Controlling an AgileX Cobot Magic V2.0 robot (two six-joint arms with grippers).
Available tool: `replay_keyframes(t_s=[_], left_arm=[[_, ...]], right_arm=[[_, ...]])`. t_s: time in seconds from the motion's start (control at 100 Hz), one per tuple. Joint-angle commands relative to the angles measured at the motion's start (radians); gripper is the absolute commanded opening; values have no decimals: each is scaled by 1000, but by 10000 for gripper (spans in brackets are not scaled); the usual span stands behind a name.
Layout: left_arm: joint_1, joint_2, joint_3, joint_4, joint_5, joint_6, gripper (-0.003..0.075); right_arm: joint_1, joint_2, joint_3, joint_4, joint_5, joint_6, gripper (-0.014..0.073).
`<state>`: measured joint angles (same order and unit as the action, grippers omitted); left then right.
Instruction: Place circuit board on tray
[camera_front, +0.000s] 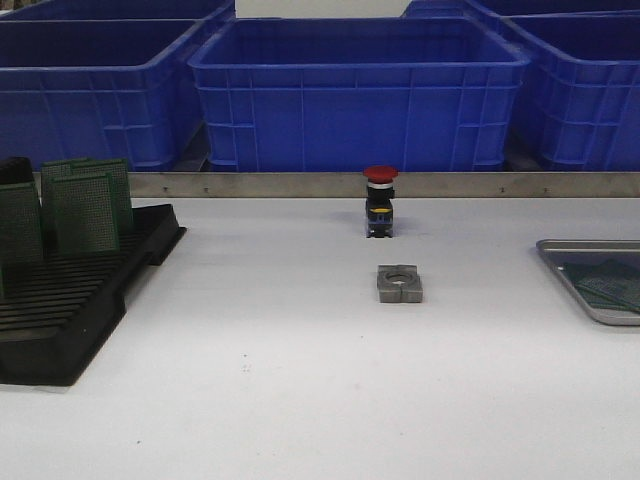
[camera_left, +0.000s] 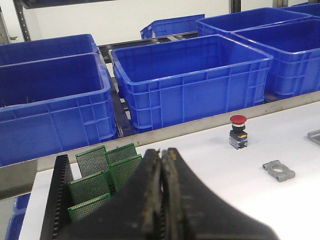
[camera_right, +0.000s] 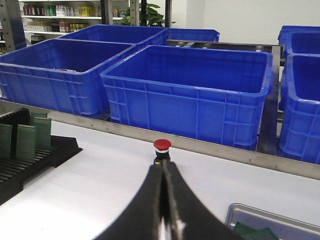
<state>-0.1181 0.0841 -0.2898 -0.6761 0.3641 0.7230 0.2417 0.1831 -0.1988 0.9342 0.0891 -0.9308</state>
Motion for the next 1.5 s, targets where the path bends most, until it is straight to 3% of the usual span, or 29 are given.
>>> replay_keyframes(t_s=[0.0, 0.6, 0.99, 1.04, 1.14, 1.28, 1.33, 1.38, 1.49], left_arm=[[-6, 9, -27, -27, -65, 0, -20], [-6, 9, -23, -27, -62, 0, -20], [-6, 9, 90, -13, -205, -45, -20], [-6, 9, 126, 49, -229, -110, -20], [-6, 9, 192, 285, -270, -412, -20], [-6, -18, 302, 570, -404, -706, -20], [-6, -47, 343, 603, -438, -759, -20], [-2, -86, 334, 609, -328, -768, -20], [21, -118, 340, 637, -305, -768, -20]], right_arm=[[3, 7, -26, 15, -38, -8, -62], [3, 7, -26, 15, -16, -8, -62], [3, 7, -26, 15, -16, -8, -62], [3, 7, -26, 15, -16, -8, -62], [3, 7, -26, 15, -16, -8, -62], [3, 7, -26, 15, -16, -8, -62], [3, 7, -26, 15, -16, -8, -62], [3, 7, -26, 15, -16, -8, -62], [3, 7, -26, 15, -14, -8, -62]])
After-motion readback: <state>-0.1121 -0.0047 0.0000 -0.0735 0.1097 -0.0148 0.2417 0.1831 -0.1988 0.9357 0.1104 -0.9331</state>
